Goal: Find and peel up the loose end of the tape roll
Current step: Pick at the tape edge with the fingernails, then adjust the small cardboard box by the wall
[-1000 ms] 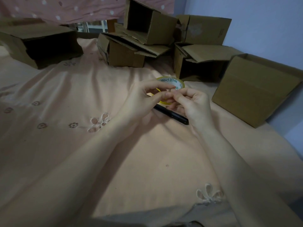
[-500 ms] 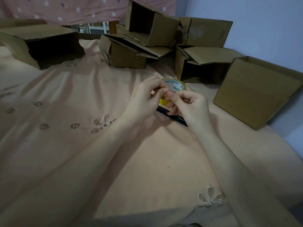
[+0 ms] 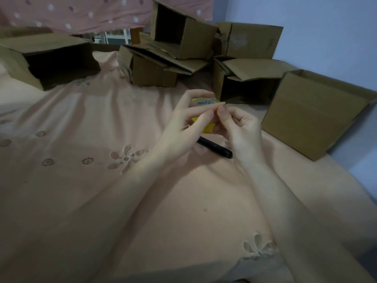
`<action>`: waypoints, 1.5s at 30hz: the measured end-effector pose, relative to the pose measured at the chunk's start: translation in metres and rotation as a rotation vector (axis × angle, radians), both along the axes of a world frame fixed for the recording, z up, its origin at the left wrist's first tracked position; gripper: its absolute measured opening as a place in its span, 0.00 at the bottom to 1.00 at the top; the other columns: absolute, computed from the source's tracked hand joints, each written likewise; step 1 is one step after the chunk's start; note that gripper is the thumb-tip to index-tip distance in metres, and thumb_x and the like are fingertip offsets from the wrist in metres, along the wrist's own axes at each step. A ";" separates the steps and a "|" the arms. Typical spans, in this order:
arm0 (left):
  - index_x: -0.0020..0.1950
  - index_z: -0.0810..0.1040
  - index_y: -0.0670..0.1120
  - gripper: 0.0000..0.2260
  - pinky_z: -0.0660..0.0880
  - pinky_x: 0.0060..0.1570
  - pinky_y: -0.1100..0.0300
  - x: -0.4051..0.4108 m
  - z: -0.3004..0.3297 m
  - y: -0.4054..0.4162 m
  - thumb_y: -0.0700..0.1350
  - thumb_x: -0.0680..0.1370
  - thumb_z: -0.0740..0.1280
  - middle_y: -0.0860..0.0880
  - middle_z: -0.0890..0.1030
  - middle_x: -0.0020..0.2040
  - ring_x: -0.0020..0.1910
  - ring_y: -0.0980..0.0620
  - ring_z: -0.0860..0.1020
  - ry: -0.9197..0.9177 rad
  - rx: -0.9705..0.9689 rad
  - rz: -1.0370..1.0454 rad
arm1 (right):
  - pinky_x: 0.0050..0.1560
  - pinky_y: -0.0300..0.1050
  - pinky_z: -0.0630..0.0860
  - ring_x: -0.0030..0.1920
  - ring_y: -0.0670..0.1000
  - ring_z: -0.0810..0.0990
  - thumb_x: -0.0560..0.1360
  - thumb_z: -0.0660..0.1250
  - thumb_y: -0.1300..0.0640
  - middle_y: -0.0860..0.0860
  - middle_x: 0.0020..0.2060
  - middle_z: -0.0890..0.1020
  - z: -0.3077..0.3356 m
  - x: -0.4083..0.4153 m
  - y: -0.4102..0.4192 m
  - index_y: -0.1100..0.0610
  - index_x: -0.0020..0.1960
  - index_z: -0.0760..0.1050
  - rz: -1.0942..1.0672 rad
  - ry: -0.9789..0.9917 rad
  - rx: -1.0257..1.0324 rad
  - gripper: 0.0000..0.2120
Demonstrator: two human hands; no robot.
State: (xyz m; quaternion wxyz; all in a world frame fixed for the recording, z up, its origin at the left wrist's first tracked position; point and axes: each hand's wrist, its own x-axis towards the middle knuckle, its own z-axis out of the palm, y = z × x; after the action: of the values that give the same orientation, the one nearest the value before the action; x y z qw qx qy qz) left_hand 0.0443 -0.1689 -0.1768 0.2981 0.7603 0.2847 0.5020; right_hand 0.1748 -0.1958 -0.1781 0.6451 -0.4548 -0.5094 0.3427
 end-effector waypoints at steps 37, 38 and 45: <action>0.65 0.71 0.49 0.16 0.70 0.62 0.53 0.087 0.037 0.009 0.43 0.77 0.62 0.52 0.68 0.65 0.64 0.53 0.68 0.400 0.286 0.033 | 0.41 0.27 0.74 0.37 0.41 0.78 0.72 0.69 0.66 0.52 0.45 0.80 0.100 0.141 -0.038 0.59 0.46 0.80 -0.539 -0.517 0.161 0.05; 0.66 0.71 0.49 0.17 0.70 0.62 0.50 0.094 0.039 0.008 0.44 0.77 0.62 0.51 0.67 0.66 0.65 0.52 0.67 0.421 0.298 0.027 | 0.41 0.26 0.73 0.37 0.41 0.78 0.72 0.68 0.65 0.51 0.45 0.80 0.102 0.148 -0.041 0.59 0.47 0.80 -0.559 -0.559 0.138 0.05; 0.74 0.59 0.50 0.26 0.65 0.67 0.49 0.135 0.054 0.003 0.44 0.77 0.61 0.54 0.58 0.76 0.72 0.50 0.60 0.556 0.314 0.021 | 0.38 0.20 0.68 0.34 0.33 0.77 0.73 0.67 0.64 0.47 0.37 0.81 0.103 0.180 -0.043 0.55 0.45 0.82 -0.617 -0.703 -0.004 0.07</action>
State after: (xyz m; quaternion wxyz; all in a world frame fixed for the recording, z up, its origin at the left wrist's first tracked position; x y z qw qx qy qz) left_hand 0.1790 -0.1657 -0.1230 0.0828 0.9021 0.2823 0.3157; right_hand 0.3545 -0.2393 -0.0748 0.5043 -0.6747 -0.5376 -0.0390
